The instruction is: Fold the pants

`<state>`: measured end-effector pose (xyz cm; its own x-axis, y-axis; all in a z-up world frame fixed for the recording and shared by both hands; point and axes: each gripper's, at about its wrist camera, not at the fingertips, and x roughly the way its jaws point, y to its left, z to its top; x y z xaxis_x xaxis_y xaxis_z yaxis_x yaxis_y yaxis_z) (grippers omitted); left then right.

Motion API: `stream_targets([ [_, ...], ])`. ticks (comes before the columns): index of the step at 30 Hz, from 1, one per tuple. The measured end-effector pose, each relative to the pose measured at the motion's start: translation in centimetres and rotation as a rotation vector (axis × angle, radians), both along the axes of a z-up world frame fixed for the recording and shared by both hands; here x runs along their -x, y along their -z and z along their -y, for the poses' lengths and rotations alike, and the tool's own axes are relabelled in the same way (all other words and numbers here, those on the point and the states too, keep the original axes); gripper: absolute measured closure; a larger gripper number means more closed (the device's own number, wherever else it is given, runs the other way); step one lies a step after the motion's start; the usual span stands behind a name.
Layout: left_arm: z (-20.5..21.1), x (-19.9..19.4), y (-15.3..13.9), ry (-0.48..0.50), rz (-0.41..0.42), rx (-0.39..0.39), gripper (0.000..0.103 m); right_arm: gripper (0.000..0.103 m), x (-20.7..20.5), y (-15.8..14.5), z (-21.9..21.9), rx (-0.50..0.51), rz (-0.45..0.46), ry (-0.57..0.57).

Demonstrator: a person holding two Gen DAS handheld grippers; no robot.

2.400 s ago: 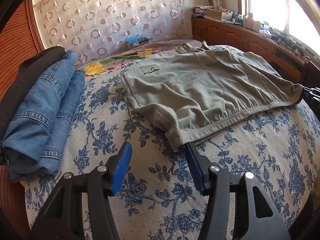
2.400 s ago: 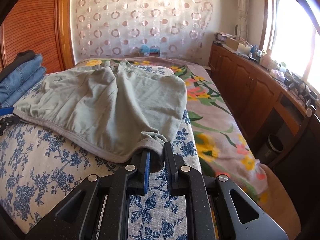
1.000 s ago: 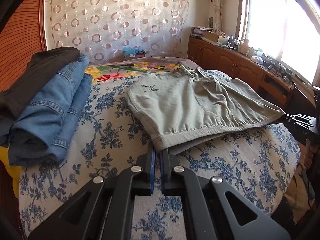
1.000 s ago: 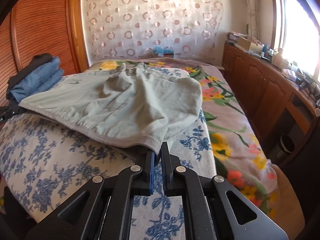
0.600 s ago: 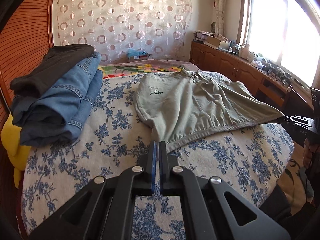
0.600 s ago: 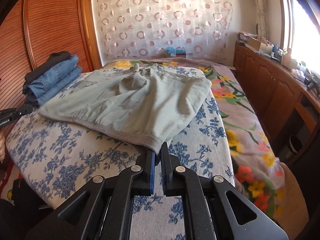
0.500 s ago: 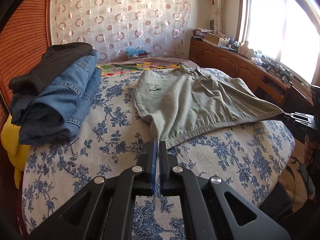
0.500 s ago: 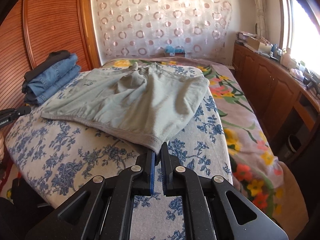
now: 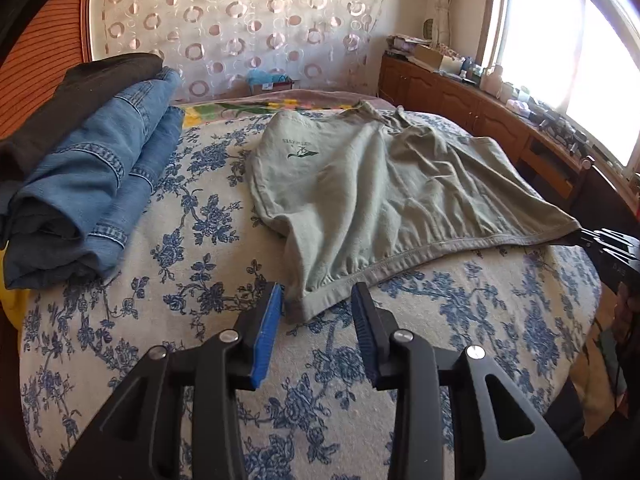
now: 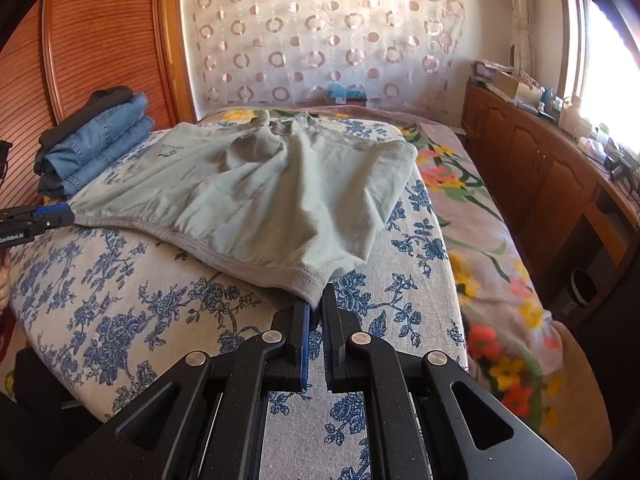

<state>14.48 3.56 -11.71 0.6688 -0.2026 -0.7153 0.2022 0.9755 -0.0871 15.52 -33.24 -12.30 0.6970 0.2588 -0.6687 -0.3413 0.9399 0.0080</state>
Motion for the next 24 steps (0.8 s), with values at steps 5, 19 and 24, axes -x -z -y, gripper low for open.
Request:
stream_targets([
  [5, -0.1, -0.8, 0.4, 0.019, -0.031, 0.054, 0.084, 0.1, -0.2, 0.4, 0.1, -0.006, -0.004, 0.005],
  [19, -1.0, 3.6, -1.9, 0.036, 0.013, 0.064, 0.103, 0.101, 0.9, -0.3, 0.9, -0.063, -0.011, -0.024],
  [24, -1.6, 5.6, -2.8, 0.036, 0.026, 0.077, 0.103, 0.101, 2.2, -0.9, 1.1, -0.082, -0.006, -0.048],
])
